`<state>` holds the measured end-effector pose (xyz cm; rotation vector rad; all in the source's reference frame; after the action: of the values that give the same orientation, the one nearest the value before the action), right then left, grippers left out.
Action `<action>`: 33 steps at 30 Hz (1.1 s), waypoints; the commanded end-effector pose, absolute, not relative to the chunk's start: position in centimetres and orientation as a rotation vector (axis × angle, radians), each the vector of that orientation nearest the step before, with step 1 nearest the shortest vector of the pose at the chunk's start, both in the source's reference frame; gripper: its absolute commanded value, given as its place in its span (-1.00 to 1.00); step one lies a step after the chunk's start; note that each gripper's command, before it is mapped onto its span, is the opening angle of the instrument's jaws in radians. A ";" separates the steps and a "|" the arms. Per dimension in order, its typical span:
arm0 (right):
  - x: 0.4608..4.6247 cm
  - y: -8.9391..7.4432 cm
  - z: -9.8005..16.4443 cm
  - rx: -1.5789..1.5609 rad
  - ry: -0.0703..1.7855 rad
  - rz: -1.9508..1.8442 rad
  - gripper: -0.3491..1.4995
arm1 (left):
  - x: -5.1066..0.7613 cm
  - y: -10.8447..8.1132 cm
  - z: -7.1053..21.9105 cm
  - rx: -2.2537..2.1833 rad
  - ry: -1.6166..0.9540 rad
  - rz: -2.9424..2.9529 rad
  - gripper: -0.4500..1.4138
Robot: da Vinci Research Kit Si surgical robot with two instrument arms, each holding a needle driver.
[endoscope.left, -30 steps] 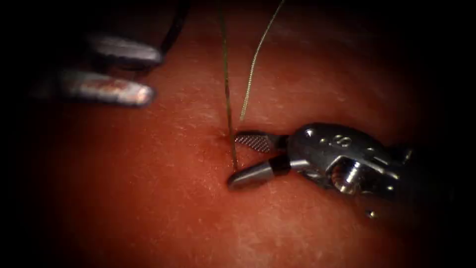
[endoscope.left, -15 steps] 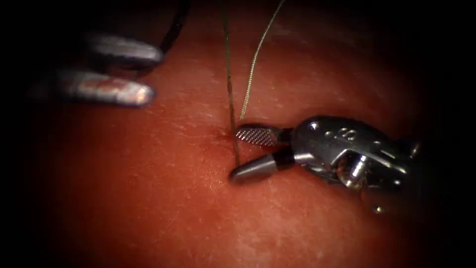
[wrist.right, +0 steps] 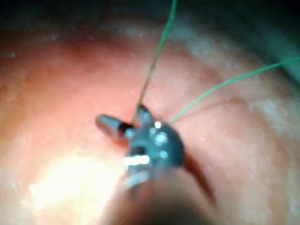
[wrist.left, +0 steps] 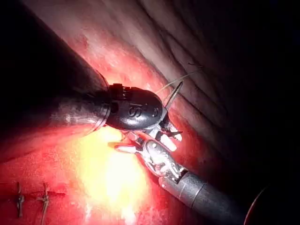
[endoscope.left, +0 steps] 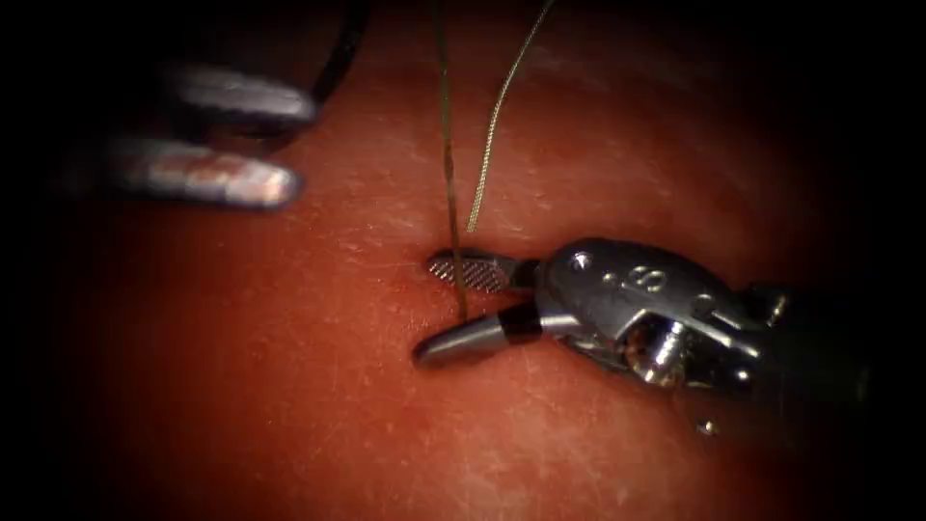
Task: Wound Closure
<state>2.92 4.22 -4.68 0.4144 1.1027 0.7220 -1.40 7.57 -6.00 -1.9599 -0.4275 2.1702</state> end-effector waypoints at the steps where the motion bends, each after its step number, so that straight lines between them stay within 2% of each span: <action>1: 3.00 4.2 -4.6 0.424 1.102 0.727 0.51 | -1.44 7.6 -5.9 -1.962 -0.429 2.170 -0.89; 4: 3.00 4.2 -4.6 0.443 1.106 0.720 0.33 | -1.44 7.6 -5.9 -1.962 -0.429 2.170 -0.89; 5: 2.97 4.1 -4.6 0.485 1.106 0.706 -0.36 | -1.43 7.6 -5.9 -1.962 -0.429 2.170 -0.89; 6: 2.97 4.1 -4.6 0.485 1.106 0.706 -0.36 | -1.43 7.6 -5.9 -1.962 -0.429 2.170 -0.89; 7: 2.94 4.1 -4.6 0.539 1.094 0.663 -1.00 | -1.42 7.6 -5.9 -1.962 -0.428 2.171 -0.89; 9: 2.92 4.0 -4.7 0.563 1.039 0.649 -1.00 | -1.42 7.6 -5.9 -1.962 -0.426 2.173 -0.89; 18: 2.84 3.7 -5.1 0.628 1.019 0.647 -1.00 | -1.39 7.3 -5.4 -1.932 -0.434 2.186 -0.89; 32: 3.31 3.3 -6.2 0.768 1.151 0.562 -1.00 | -1.12 7.0 -5.1 -1.945 -0.430 2.157 -0.89; 33: 3.33 3.4 -6.2 0.735 1.181 0.583 -0.51 | -1.09 7.0 -5.1 -1.940 -0.423 2.158 -0.89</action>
<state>3.25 3.41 -6.25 0.7244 1.1874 0.5843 -1.03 7.02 -5.14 -1.9386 -0.4210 2.1598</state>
